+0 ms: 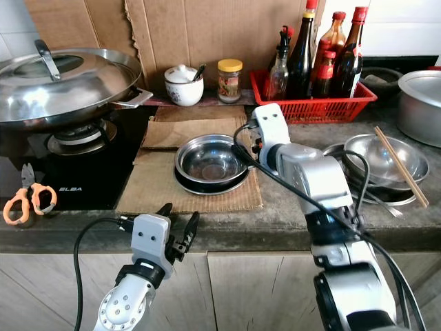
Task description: Kitchen organization
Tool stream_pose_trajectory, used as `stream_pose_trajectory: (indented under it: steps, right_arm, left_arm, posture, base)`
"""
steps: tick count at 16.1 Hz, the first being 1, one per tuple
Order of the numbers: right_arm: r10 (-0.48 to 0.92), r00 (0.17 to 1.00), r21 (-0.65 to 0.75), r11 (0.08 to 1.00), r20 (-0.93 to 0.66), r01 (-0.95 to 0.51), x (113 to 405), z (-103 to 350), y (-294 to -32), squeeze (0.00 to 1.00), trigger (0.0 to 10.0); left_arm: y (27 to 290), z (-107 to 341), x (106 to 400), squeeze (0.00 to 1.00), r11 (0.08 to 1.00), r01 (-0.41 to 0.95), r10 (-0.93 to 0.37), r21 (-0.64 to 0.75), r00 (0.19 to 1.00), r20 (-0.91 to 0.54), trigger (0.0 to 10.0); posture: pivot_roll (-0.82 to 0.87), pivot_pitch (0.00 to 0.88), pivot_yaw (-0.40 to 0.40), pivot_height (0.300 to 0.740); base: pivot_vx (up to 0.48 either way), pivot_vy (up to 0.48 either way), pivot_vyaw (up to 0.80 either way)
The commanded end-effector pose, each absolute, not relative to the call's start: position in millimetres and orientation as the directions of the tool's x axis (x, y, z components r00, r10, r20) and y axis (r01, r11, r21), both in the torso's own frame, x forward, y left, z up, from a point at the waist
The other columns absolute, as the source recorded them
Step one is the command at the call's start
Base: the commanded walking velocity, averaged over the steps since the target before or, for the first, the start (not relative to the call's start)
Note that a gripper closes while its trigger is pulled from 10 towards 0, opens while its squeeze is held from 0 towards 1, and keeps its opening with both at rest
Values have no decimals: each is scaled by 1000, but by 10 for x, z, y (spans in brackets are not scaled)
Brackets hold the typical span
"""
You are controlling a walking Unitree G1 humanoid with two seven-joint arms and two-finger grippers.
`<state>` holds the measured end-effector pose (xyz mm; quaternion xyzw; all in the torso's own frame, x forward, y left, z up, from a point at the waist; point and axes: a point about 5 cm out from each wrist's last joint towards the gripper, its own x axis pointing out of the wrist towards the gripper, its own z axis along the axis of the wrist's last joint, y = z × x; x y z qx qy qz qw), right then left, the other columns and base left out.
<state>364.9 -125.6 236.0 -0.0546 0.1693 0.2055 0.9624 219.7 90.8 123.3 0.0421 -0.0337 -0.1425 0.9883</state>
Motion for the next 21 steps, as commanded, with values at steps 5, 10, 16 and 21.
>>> stream_pose_trajectory:
  steps: [5,10,16,21]
  right_arm:
    - [374,816,-41,900,-441,-435,3698,2375,-1212,0,10000]
    - [413,778,4,885,-473,-467,3737,2360,-1142,0,10000]
    - [421,751,1,873,-509,-489,3749,2318,-1109,0,0]
    - [396,754,-6,884,-524,-468,3757,2258,-1133,0,0]
  left_arm:
    - [893,1206,2201,0,957,275,-279,92,960,35,10000]
    - [876,1202,2207,0,958,274,-278,89,960,37,10000]
    - [874,1202,2210,0,959,270,-275,87,961,42,10000]
    - [883,1206,2206,0,960,268,-272,85,961,47,10000]
  posture:
    - [103,27,-45,740]
    - [101,20,-57,740]
    - [100,14,-63,740]
    - [102,11,-66,740]
  base:
    - [0,0,0]
    - [0,0,0]
    - [0,0,0]
    - [0,0,0]
